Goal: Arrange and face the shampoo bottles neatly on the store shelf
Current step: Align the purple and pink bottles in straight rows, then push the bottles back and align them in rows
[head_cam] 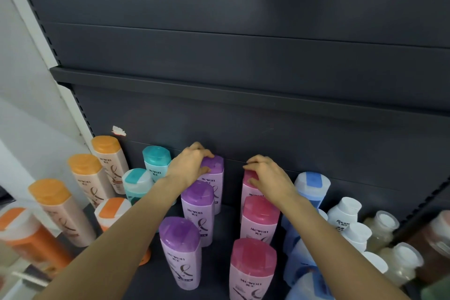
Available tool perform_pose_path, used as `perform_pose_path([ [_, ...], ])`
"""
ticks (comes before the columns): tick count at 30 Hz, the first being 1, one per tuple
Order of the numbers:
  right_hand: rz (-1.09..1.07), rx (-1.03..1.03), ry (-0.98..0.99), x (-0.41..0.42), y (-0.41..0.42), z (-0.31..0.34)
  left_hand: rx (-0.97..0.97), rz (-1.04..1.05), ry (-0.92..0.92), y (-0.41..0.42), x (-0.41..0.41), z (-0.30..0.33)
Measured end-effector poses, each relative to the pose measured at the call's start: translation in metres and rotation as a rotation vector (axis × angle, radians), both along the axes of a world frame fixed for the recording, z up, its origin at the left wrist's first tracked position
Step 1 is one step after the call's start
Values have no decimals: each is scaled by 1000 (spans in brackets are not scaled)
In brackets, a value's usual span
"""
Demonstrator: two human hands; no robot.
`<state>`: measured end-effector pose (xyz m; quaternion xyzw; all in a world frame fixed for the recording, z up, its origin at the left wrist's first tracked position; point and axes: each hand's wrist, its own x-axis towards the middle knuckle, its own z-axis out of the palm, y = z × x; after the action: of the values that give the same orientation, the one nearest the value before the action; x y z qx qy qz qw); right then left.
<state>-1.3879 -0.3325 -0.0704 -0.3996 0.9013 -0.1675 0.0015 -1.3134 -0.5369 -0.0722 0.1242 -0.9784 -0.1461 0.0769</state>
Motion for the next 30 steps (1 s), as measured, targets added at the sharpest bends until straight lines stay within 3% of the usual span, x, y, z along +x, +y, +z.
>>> perform_pose_path([
  [9, 123, -172, -132, 27, -47, 16, 98, 21, 112, -18, 40, 7],
  [15, 150, -41, -169, 48, -86, 13, 101, 117, 188, -65, 74, 11],
  [27, 13, 98, -225, 48, -107, 4, 229, 106, 19, -117, 48, -8],
  [30, 4, 89, -228, 48, -107, 4, 164, 66, -27, -122, 40, -9],
])
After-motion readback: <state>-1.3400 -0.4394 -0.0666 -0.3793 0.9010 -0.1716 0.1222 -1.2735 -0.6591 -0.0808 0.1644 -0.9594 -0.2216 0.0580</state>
